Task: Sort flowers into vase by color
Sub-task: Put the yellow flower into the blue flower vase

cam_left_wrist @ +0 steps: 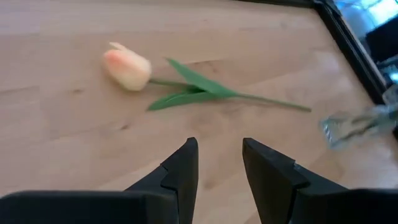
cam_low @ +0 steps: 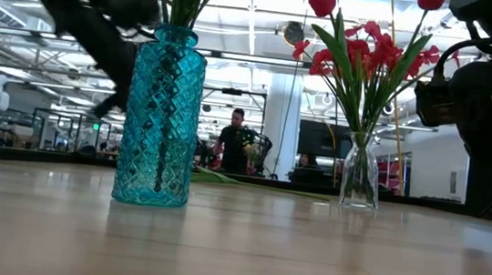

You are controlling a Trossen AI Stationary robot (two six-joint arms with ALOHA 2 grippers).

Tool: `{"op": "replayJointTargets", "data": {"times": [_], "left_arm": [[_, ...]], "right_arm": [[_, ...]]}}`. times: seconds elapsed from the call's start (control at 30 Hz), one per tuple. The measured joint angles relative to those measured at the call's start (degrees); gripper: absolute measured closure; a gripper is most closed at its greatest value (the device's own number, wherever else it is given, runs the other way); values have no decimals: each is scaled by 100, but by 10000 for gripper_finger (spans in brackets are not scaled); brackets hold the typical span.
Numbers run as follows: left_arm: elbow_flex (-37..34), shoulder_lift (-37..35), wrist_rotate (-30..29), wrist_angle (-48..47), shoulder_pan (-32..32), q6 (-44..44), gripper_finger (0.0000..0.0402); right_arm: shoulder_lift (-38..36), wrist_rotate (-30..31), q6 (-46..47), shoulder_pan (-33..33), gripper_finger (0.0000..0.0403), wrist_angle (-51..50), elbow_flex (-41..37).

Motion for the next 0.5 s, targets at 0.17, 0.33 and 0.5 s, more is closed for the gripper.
{"op": "replayJointTargets", "data": {"times": [0.17, 0.33, 0.5], "left_arm": [[903, 1124, 264, 12, 254, -307, 270], [1827, 1919, 677, -362, 455, -1048, 270], [2486, 2436, 1029, -679, 615, -1349, 270]], "right_arm": [[0, 137, 53, 0, 360, 0, -1], [0, 217, 369, -2, 360, 1, -1], [0, 262, 452, -2, 360, -1, 0]]}}
